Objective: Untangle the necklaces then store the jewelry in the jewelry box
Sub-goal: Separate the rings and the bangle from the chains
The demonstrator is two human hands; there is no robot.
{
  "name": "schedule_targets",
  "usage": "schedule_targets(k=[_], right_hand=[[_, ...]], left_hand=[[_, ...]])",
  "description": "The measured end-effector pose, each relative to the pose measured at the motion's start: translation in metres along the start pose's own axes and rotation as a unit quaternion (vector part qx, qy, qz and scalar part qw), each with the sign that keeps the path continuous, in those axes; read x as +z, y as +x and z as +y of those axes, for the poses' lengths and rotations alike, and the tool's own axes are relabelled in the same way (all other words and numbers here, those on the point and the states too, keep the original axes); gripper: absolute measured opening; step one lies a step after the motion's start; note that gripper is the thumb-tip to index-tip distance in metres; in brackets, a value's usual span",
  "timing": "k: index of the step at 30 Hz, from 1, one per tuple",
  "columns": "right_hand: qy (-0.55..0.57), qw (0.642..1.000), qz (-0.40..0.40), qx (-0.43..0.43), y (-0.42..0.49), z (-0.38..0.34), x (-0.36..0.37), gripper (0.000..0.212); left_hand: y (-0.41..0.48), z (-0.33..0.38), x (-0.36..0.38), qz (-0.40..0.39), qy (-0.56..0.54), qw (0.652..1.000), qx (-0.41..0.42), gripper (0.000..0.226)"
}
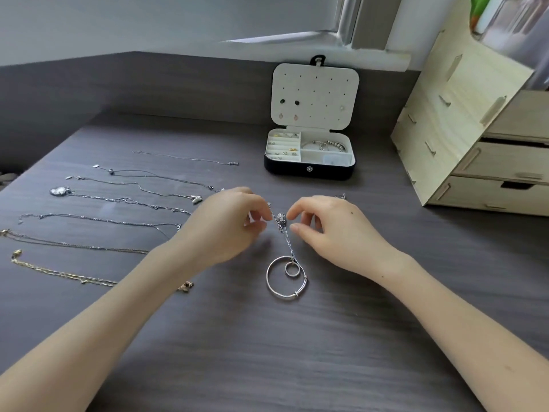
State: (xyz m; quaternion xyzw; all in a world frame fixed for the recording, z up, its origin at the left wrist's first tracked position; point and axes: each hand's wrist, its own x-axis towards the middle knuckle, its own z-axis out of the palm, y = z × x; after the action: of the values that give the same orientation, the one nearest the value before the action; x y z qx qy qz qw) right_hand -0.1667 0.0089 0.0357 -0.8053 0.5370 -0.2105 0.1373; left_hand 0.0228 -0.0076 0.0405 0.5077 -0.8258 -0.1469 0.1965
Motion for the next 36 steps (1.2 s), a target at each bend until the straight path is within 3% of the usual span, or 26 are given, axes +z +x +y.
schedule_targets(k=[5,10,18,22,26,32,36], right_hand=[[-0.011,1.0,-0.011,0.019,0.015,-0.005,0.009,0.023],[0.003,0.999,-0.012,0.044,0.017,0.002,0.01,0.008],[-0.002,0.997,0.037,0.069,0.009,0.014,0.005,0.009],[0.004,0.996,0.058,0.067,0.011,0.013,0.009,0.01],[0.008,0.995,0.063,0.073,0.012,0.013,0.013,0.01],[0.014,0.996,0.06,0.069,0.009,0.012,0.01,0.017],[0.024,0.996,0.048,0.065,0.003,0.01,0.006,0.007]], left_hand=[[0.015,-0.001,0.011,-0.02,0.023,0.999,-0.008,0.018],[0.023,-0.004,0.008,-0.058,0.003,0.998,-0.009,0.008],[0.028,-0.012,0.014,-0.092,0.078,0.989,0.085,0.01],[0.023,-0.008,0.003,-0.094,-0.017,0.992,0.082,0.004],[0.023,0.001,-0.014,-0.133,-0.099,0.984,0.064,0.012],[0.03,0.004,-0.011,-0.129,-0.088,0.986,0.054,0.028],[0.037,0.008,-0.003,-0.107,-0.092,0.989,0.05,0.028]])
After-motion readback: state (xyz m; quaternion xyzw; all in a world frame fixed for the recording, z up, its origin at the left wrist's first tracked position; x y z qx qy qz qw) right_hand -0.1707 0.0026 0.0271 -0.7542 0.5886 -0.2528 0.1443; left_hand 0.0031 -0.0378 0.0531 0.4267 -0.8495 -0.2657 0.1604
